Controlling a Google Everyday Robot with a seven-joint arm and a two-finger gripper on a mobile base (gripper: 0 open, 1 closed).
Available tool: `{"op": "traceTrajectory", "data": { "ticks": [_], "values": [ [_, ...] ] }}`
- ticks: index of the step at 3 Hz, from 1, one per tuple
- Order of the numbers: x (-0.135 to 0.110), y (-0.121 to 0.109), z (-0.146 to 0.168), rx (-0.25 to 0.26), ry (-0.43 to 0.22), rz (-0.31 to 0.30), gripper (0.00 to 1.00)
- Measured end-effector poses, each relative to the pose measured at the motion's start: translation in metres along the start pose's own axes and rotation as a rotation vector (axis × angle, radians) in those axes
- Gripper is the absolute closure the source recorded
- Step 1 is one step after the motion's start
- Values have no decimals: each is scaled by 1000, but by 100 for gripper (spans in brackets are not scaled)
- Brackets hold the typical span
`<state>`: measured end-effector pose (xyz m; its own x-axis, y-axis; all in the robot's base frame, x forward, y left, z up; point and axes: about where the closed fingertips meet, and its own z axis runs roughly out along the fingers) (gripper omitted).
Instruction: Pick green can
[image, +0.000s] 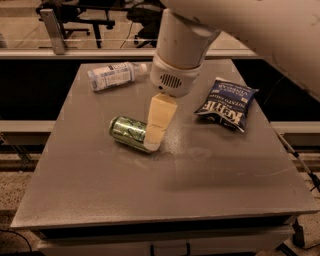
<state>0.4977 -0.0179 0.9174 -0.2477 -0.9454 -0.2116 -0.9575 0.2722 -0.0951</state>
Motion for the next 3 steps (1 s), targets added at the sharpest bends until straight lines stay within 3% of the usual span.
{"op": "traceTrajectory", "data": {
  "ticks": [3],
  "values": [
    [-41, 1, 53, -33, 73, -10, 0]
  ]
}}
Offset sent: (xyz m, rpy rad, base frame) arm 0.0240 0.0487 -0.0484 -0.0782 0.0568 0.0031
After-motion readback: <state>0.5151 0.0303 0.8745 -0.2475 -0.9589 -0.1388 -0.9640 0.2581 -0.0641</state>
